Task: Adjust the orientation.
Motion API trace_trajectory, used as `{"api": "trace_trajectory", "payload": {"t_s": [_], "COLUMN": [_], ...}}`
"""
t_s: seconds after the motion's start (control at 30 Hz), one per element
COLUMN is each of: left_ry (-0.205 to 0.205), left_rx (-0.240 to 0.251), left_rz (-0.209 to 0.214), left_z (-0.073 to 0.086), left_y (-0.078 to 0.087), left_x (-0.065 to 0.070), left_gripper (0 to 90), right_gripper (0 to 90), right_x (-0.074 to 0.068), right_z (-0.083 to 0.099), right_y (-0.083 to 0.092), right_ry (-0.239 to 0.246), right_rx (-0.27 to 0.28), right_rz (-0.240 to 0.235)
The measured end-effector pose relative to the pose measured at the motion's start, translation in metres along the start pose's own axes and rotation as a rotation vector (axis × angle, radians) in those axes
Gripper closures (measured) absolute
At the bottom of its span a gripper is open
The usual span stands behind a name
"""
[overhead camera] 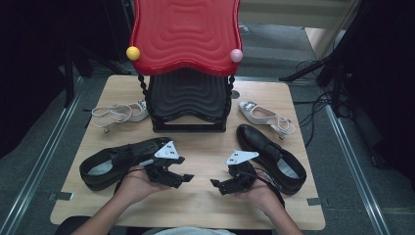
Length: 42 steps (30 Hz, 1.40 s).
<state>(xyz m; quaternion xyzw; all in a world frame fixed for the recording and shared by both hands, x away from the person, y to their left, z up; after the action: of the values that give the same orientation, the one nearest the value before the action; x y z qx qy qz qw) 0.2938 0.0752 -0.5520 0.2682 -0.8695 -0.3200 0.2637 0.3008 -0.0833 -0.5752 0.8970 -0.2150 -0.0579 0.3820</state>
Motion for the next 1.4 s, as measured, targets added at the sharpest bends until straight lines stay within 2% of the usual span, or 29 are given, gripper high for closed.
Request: {"api": "trace_trajectory", "payload": {"t_s": [0.07,0.1,0.17,0.27,0.33,0.43,0.57,0.87,0.97,1.0,1.07,1.13,1.17,1.27,1.37,1.4], "left_ry": [0.014,0.017,0.033,0.041,0.044,0.024,0.019,-0.004,-0.018,-0.010,-0.005,-0.022,-0.026,-0.007,0.007,0.011], "left_rx": [-0.017,-0.021,-0.028,-0.023,-0.019,-0.030,-0.028,-0.035,-0.030,-0.026,-0.026,-0.026,-0.024,-0.025,-0.035,-0.041], "left_rz": [0.004,-0.009,-0.006,0.009,0.016,0.011,0.040,0.049,0.044,0.050,0.067,0.064,0.061,0.072,0.075,0.072], "left_z": [0.002,0.003,0.003,0.000,-0.001,-0.002,-0.003,0.000,0.000,0.000,0.000,0.001,0.001,-0.001,-0.001,0.000], "left_y": [0.000,0.000,0.001,0.004,0.004,0.005,0.007,0.010,0.013,0.015,0.019,0.021,0.021,0.022,0.023,0.023], "left_x": [-0.003,-0.006,-0.008,-0.009,-0.008,-0.008,-0.004,-0.001,0.000,0.000,0.002,0.003,0.003,0.002,0.001,0.000], "left_gripper": [31.1,31.7,33.3,36.1,35.8,36.2,40.1,40.4,40.7,40.8,44.1,45.7,46.1,45.7,45.5,45.1], "right_gripper": [21.8,25.1,27.3,32.0,32.8,39.7,43.8,48.1,51.1,51.9,54.3,55.0,58.8,59.8,55.8,55.5], "right_x": [0.000,0.001,0.004,0.004,0.004,0.003,0.003,0.003,0.002,0.002,0.000,0.000,-0.002,-0.005,-0.006,-0.006], "right_z": [-0.005,-0.007,-0.010,-0.012,-0.011,-0.012,-0.014,-0.018,-0.018,-0.017,-0.017,-0.017,-0.017,-0.018,-0.018,-0.018], "right_y": [0.003,0.004,0.006,0.007,0.006,0.008,0.014,0.025,0.026,0.027,0.027,0.028,0.027,0.027,0.028,0.027], "right_ry": [0.003,0.007,0.041,-0.011,-0.014,-0.018,-0.006,-0.011,-0.017,-0.020,-0.024,-0.028,-0.040,-0.035,-0.010,-0.021], "right_rx": [0.021,0.024,0.028,0.041,0.032,0.036,0.052,0.074,0.066,0.060,0.060,0.062,0.058,0.061,0.067,0.064], "right_rz": [0.000,0.011,0.048,0.002,-0.010,-0.023,-0.030,-0.032,-0.029,-0.028,-0.034,-0.037,-0.058,-0.067,-0.069,-0.075]}}
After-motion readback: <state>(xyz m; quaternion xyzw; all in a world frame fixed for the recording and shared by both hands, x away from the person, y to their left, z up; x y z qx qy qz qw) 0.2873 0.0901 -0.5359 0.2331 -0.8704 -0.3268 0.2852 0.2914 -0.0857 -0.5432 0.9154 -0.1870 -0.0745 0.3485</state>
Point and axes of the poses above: each handheld gripper's, and its own axes: y roughly backward along the jaws, z roughly out of its underside, x roughly to its right, the point moved 9 cm from there along -y, roughly forward along the jaws, and after that the axes turned 12 degrees about y, right-handed, at the moved point
